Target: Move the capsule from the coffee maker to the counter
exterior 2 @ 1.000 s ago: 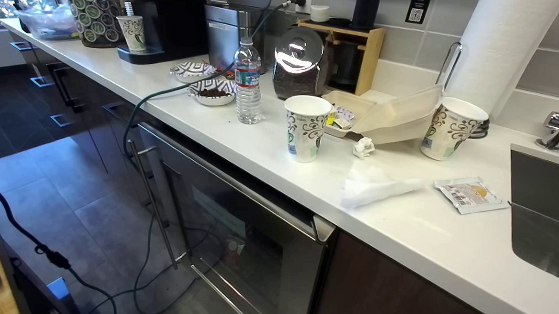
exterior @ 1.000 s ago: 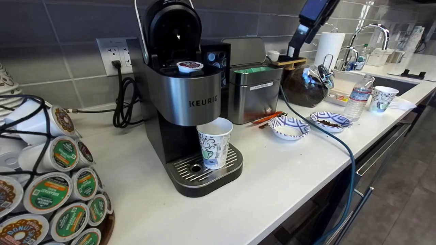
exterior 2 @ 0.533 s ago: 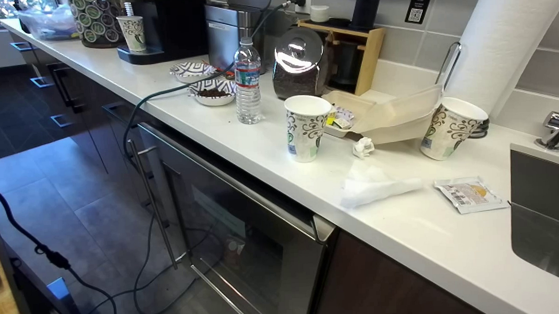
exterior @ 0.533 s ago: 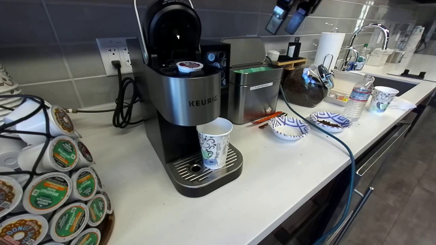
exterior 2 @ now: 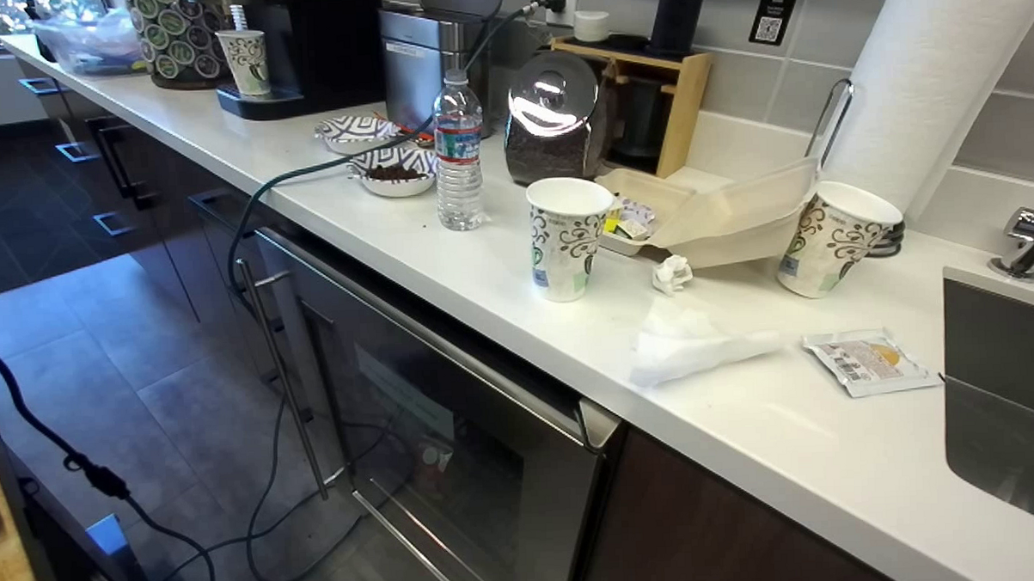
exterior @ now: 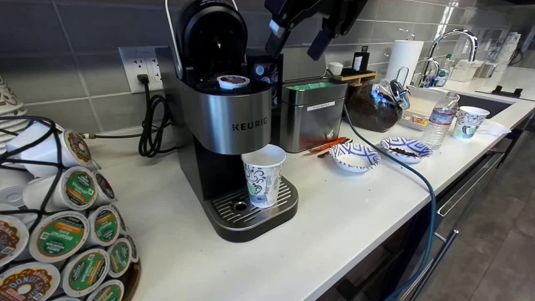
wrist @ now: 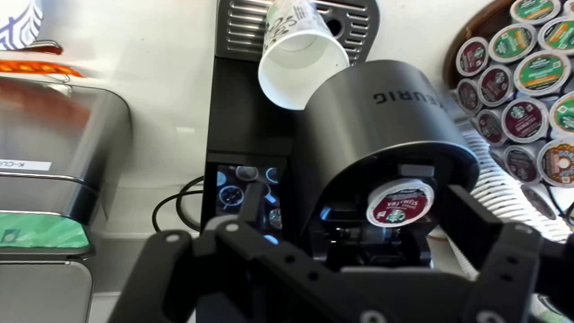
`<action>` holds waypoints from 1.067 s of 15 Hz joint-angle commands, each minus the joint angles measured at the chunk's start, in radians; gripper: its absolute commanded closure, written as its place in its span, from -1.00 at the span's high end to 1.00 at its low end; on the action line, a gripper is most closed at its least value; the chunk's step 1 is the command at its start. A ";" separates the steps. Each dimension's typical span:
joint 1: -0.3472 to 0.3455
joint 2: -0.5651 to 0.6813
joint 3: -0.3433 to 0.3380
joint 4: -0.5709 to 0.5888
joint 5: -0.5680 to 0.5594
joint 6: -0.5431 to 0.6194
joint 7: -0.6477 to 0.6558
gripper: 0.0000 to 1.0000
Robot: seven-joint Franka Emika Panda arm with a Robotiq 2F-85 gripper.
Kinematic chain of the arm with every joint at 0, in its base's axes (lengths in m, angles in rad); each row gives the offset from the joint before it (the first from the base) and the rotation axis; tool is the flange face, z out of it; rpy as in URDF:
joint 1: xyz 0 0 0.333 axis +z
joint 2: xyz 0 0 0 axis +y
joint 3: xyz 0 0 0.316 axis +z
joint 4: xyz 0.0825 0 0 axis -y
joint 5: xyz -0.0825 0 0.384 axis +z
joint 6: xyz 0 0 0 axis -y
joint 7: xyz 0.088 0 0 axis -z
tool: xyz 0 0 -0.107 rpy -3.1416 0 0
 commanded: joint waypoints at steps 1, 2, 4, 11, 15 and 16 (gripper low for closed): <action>0.021 0.006 -0.018 0.014 0.003 -0.008 -0.004 1.00; 0.039 0.028 -0.031 0.033 -0.073 -0.002 0.063 1.00; 0.064 0.069 -0.040 0.078 -0.159 -0.012 0.093 1.00; 0.153 0.237 -0.073 0.266 -0.197 -0.035 0.072 1.00; 0.200 0.300 -0.111 0.344 -0.194 -0.035 0.077 1.00; 0.212 0.314 -0.128 0.359 -0.204 -0.033 0.080 1.00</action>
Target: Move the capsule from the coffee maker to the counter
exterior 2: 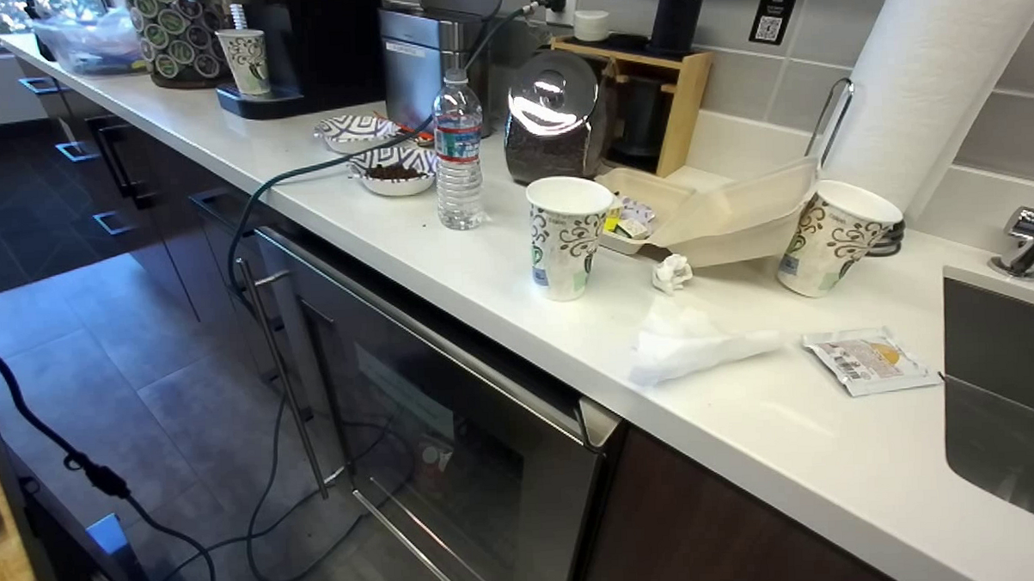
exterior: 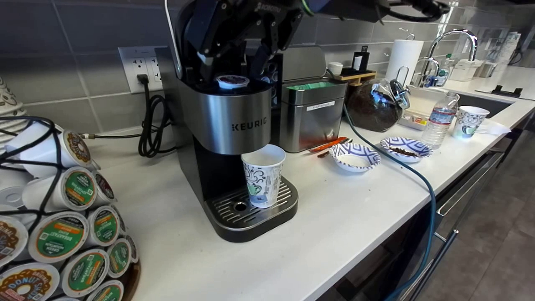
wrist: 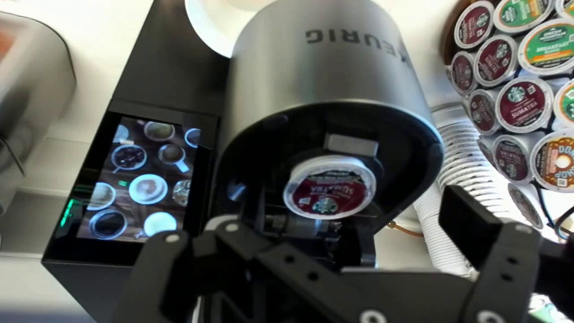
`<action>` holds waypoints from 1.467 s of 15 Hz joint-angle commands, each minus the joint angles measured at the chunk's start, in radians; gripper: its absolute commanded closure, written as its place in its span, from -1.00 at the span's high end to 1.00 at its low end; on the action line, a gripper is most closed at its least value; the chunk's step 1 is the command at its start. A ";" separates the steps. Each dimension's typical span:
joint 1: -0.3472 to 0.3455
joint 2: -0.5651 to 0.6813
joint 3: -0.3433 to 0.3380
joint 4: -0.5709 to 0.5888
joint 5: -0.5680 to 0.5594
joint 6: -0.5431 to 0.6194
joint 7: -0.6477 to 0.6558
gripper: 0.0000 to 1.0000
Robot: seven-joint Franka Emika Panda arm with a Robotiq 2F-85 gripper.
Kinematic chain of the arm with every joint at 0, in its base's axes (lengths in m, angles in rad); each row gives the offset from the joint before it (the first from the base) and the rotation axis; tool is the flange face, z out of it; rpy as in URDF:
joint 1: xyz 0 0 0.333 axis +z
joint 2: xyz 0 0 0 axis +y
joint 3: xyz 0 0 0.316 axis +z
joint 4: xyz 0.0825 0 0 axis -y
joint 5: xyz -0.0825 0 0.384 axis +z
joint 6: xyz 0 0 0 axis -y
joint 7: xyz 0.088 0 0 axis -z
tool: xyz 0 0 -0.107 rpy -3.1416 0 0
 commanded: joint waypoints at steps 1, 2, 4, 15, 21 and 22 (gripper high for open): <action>0.052 0.069 -0.058 0.095 -0.022 -0.030 0.021 1.00; 0.059 0.078 -0.070 0.105 -0.019 -0.033 0.023 1.00; 0.077 0.094 -0.096 0.127 -0.018 -0.043 0.030 1.00; 0.107 0.064 -0.116 0.121 -0.034 -0.112 0.108 -0.42; 0.118 0.052 -0.128 0.119 -0.058 -0.110 0.138 -0.92; 0.119 0.050 -0.130 0.123 -0.064 -0.111 0.142 -0.96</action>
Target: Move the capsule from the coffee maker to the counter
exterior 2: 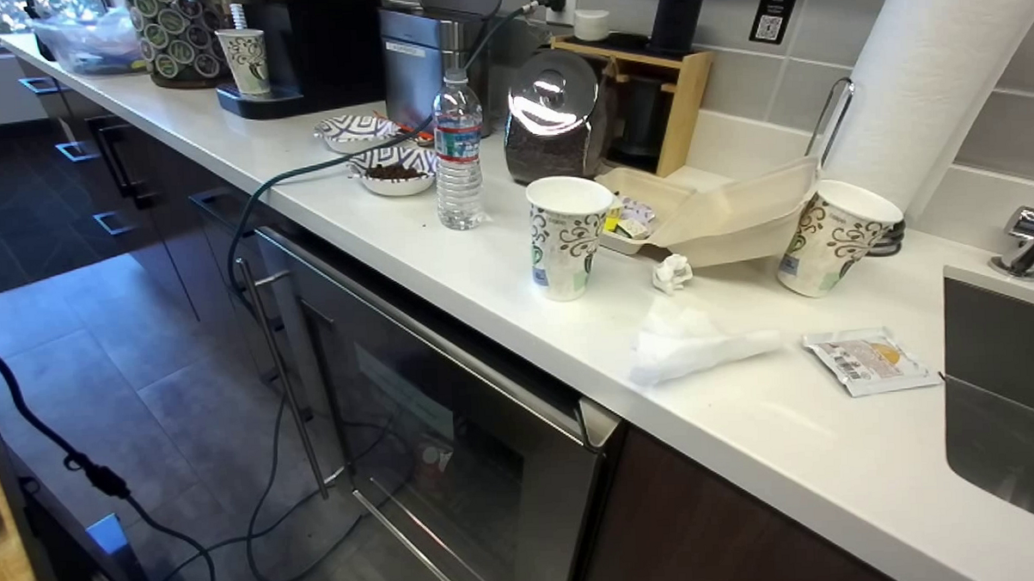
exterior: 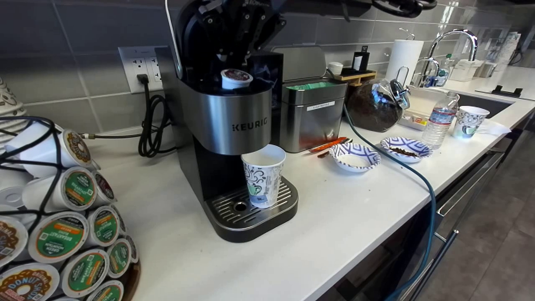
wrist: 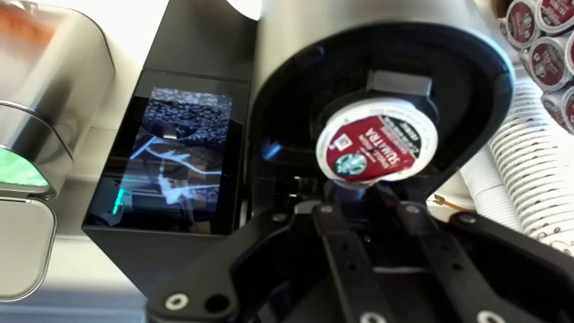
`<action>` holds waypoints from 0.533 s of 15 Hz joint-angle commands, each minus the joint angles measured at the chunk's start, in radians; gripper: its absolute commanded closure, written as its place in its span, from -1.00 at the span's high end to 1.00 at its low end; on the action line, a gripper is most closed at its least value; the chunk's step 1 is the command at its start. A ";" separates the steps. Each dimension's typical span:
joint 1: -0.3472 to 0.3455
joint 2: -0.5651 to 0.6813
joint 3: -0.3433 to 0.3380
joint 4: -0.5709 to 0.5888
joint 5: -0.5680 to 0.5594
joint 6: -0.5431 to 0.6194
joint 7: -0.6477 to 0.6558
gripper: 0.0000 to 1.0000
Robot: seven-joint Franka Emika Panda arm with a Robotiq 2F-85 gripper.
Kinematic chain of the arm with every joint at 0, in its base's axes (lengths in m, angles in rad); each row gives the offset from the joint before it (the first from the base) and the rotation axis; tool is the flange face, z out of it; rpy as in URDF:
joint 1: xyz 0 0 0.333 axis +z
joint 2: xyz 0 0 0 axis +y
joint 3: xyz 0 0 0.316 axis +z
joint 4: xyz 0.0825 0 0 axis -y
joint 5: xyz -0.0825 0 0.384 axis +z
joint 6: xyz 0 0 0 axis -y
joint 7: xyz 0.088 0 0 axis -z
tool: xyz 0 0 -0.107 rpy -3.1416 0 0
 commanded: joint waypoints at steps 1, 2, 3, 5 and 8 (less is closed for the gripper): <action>0.029 -0.027 -0.008 -0.016 -0.023 -0.043 0.050 -1.00; 0.028 -0.026 -0.007 -0.012 -0.022 -0.044 0.051 -1.00; 0.027 -0.025 -0.005 -0.011 -0.017 -0.046 0.050 -1.00; 0.027 -0.026 -0.002 -0.010 -0.012 -0.047 0.046 -1.00; 0.021 -0.024 0.001 -0.010 0.001 -0.056 0.042 -0.49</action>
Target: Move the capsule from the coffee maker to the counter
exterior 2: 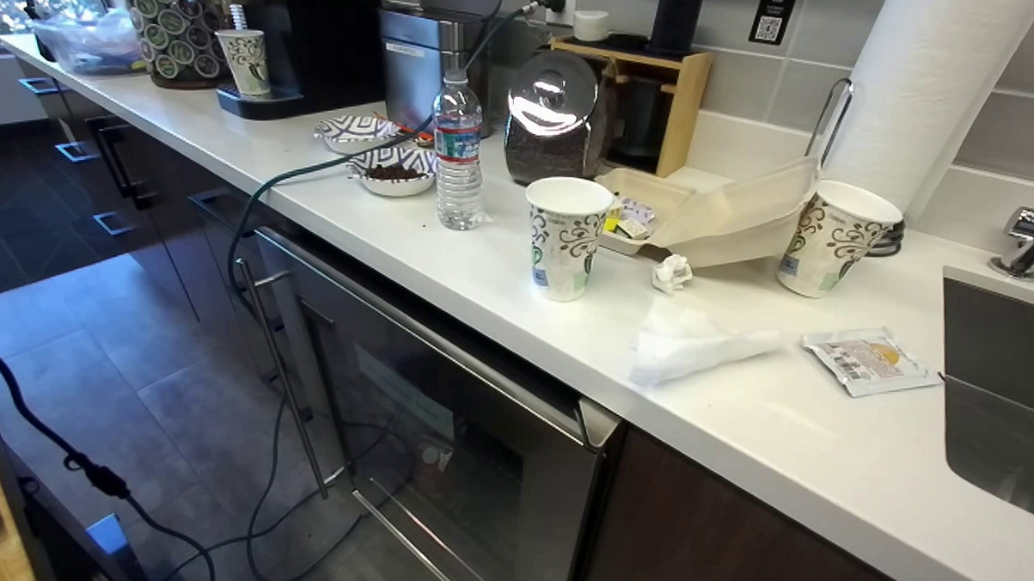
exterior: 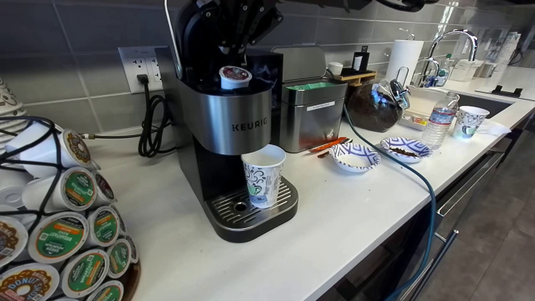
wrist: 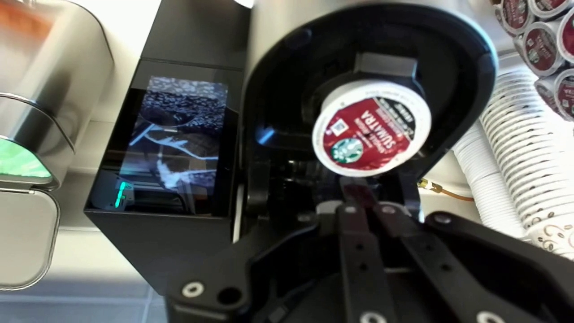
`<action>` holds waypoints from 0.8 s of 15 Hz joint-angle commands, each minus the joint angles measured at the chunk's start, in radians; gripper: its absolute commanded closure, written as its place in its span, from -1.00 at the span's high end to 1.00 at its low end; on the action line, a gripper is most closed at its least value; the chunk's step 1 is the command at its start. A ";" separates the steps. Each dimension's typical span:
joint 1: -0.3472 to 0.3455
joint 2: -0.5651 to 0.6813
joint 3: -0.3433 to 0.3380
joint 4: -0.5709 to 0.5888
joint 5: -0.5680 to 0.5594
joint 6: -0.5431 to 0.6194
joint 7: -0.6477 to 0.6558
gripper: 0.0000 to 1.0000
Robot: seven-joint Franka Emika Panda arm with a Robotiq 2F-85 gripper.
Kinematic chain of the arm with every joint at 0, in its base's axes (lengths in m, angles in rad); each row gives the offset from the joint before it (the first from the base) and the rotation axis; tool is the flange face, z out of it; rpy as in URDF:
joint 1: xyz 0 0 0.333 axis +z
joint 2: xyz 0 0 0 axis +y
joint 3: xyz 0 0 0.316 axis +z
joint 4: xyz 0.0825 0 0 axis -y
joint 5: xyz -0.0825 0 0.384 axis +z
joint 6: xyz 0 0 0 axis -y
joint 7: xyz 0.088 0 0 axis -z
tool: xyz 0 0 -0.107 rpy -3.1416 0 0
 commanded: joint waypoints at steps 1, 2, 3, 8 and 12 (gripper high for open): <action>0.013 -0.017 0.001 -0.019 0.005 -0.054 0.024 -0.47; 0.017 -0.017 -0.003 -0.017 -0.004 -0.060 0.031 -0.39; 0.020 -0.017 -0.008 -0.018 -0.014 -0.059 0.031 -0.21; -0.002 -0.014 0.011 -0.020 0.051 -0.070 0.004 0.53; -0.008 -0.008 0.041 -0.026 0.119 -0.076 -0.008 1.00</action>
